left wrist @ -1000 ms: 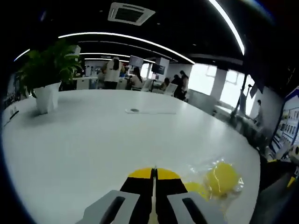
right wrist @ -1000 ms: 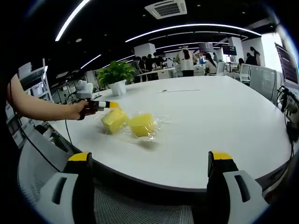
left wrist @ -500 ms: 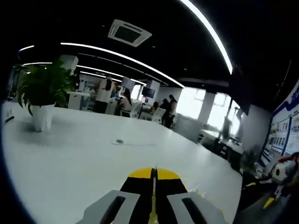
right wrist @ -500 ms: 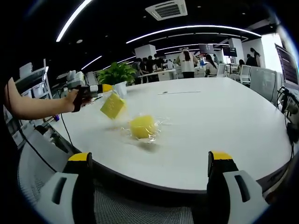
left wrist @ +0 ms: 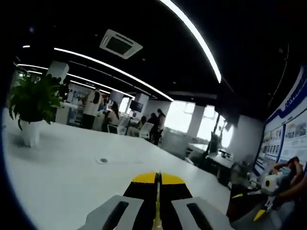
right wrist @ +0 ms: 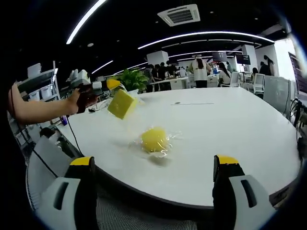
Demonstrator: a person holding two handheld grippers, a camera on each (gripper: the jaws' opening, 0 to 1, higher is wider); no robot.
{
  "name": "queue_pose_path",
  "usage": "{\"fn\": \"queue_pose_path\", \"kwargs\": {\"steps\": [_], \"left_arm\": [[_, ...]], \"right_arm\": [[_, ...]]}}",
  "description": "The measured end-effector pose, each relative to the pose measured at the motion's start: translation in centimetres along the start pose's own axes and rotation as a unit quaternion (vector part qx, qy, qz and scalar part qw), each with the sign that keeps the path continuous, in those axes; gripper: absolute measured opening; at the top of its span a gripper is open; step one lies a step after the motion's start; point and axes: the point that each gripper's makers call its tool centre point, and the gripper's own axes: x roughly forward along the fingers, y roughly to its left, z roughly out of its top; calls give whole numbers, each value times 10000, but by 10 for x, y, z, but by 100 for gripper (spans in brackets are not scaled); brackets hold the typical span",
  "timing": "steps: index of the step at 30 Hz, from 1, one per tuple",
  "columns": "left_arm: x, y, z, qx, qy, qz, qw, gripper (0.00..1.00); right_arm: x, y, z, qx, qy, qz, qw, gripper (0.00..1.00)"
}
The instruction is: Compare the silicone blocks by pressing each to a similar depth, holding the contact briefly, and releasing to observe deformation and rebound differences across the visible hardness samples.
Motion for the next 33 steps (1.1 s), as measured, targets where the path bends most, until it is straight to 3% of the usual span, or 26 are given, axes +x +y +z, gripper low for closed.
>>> {"fn": "queue_pose_path", "kwargs": {"steps": [4,8,11,13,15,19,22,26,33], "left_arm": [[-3,-22,6,47,19,-330,9994,0],[-9,-37,13,8,-49,-527,9986,0],[-15,-49,15,15,-91,-664,9977,0],[-19,-55,13,194,-35,-695,9974,0],[-23,-61,9,223,34,-752,9969,0],[-32,-71,11,206,42,-848,9962,0],[-38,-82,17,242,0,-968,9950,0],[-43,-95,25,281,-26,-1091,9936,0],[-52,-112,39,197,-224,-1276,9914,0]], "right_arm": [[4,12,23,-150,-194,223,9995,96],[6,26,35,-150,-303,505,9981,96],[9,37,37,-162,-258,720,9969,96],[11,45,27,-391,93,915,9950,92],[14,52,23,-574,220,1022,9929,86],[18,58,28,-650,191,1103,9916,87],[21,65,41,-447,-21,1273,9909,88],[27,76,49,-612,-40,1426,9879,81],[36,96,61,-520,-130,1761,9829,80]]}}
